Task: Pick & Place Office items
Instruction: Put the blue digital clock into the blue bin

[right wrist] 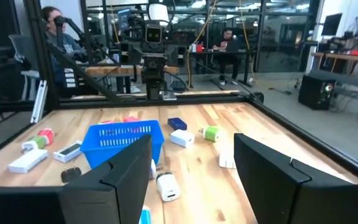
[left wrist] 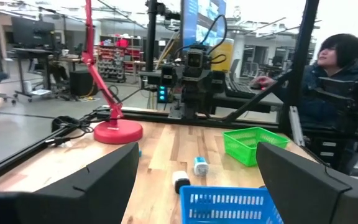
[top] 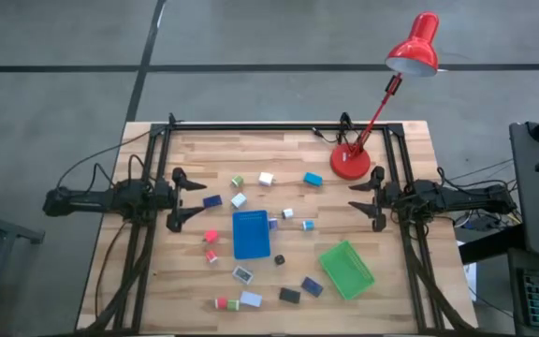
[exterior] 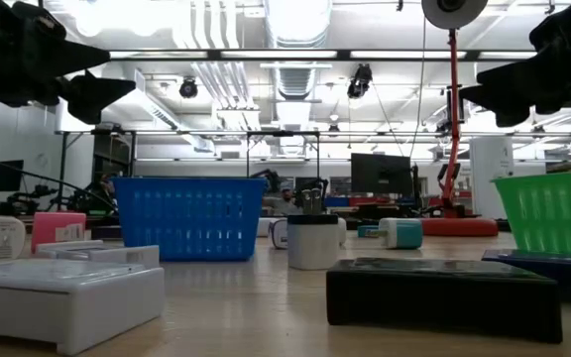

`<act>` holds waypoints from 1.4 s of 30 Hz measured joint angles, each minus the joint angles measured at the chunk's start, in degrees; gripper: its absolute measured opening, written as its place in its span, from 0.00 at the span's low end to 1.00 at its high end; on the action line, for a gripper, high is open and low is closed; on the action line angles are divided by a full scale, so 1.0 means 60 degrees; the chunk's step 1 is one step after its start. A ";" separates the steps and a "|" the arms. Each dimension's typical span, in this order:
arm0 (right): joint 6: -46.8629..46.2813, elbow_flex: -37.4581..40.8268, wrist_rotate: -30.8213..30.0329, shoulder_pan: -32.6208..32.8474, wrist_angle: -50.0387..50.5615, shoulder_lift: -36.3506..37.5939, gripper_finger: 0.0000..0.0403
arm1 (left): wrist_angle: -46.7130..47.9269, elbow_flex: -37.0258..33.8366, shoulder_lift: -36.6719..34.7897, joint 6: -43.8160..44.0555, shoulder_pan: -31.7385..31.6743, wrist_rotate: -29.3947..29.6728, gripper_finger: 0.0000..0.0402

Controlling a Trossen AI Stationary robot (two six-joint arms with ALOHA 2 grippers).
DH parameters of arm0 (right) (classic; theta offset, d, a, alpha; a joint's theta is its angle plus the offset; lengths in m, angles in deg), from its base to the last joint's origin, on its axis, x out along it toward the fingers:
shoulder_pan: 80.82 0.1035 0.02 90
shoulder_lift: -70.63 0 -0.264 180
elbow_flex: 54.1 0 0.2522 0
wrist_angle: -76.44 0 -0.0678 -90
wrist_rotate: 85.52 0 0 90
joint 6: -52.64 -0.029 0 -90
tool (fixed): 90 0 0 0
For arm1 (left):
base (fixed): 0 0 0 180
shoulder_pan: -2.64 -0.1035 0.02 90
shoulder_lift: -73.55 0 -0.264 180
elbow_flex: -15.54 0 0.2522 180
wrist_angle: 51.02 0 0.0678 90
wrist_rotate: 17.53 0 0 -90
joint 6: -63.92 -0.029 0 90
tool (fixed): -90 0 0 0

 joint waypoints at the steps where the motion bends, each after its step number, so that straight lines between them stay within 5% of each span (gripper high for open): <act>1: -0.0032 0.0000 -0.0003 0.0000 0.0000 -0.0002 0.55 | 0.0004 0.0000 0.0005 -0.0004 -0.0003 0.0101 0.83; 8: 0.1552 0.0000 -0.1486 0.0000 -0.0235 -0.0545 0.58 | 0.0054 0.0004 0.0126 -0.0484 -0.0001 0.0548 0.83; 12: 0.1235 0.0000 -0.2360 -0.0007 -0.0535 -0.0802 0.57 | 0.0053 0.0004 0.0126 -0.0459 0.0000 0.0548 0.83; 32: -0.0757 -0.0095 -0.0770 0.0000 -0.2427 -0.4378 0.82 | 0.0313 0.0007 0.0181 -0.0337 0.0000 0.0866 0.83; 42: -0.0020 -0.2229 -0.1079 -0.0054 -0.1857 -0.7187 0.83 | 0.0323 0.0011 0.0276 -0.0549 -0.0001 0.0982 0.83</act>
